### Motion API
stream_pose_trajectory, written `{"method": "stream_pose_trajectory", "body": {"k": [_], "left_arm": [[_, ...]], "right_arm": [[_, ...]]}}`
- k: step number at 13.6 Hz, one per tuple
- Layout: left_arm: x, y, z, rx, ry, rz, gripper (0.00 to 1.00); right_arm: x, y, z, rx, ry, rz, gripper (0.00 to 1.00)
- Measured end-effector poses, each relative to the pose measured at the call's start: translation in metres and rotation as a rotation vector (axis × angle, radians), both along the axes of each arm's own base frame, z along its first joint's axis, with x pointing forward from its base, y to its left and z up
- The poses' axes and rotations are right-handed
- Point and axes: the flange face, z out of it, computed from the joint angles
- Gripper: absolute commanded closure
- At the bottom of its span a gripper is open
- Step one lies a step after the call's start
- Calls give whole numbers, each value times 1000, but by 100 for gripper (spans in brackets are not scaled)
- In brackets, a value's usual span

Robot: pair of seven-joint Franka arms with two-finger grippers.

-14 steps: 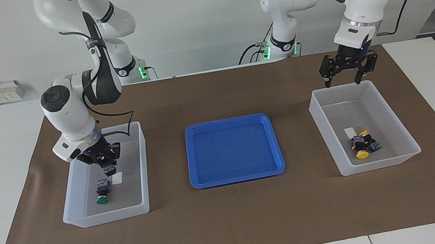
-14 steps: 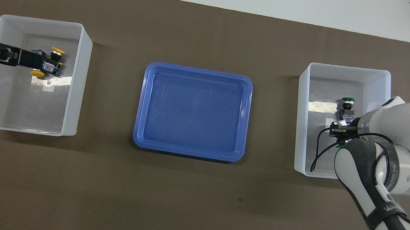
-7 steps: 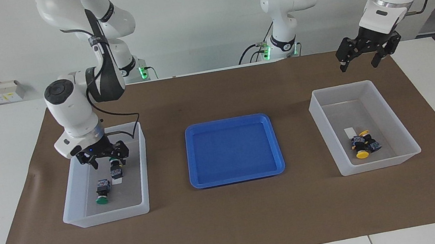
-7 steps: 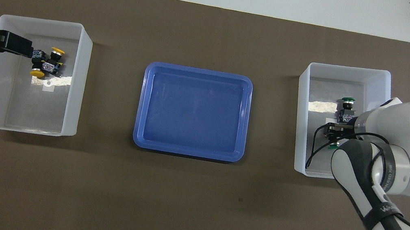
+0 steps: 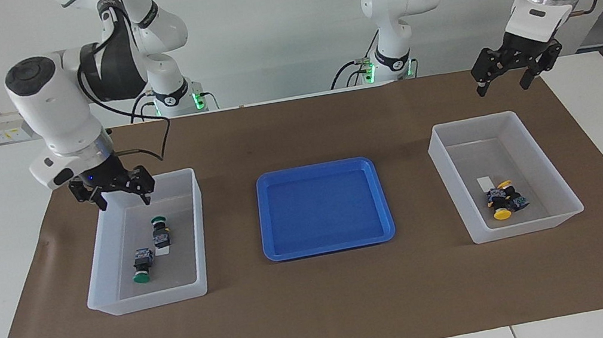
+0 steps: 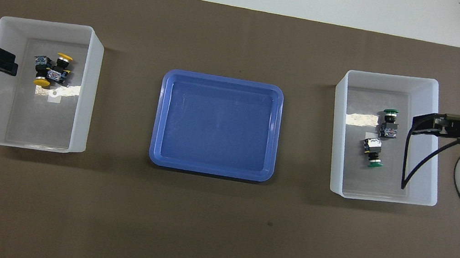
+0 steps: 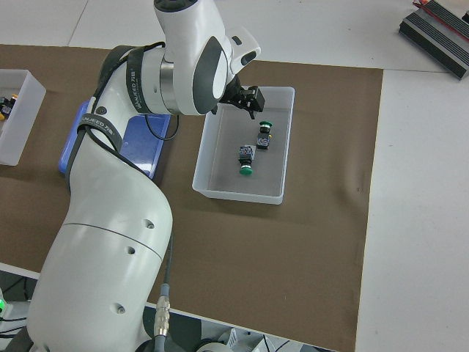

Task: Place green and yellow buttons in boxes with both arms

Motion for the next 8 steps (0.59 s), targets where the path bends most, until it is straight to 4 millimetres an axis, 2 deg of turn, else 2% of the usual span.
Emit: {"method": "stream_pose_trajectory", "body": {"k": [6, 8], "left_arm": [[-1, -5, -7, 1, 20, -9, 0], [-2, -6, -7, 1, 22, -10, 0]], "right_arm": [[-28, -23, 78, 0, 19, -50, 0], [-32, -24, 93, 0, 18, -53, 0]]}}
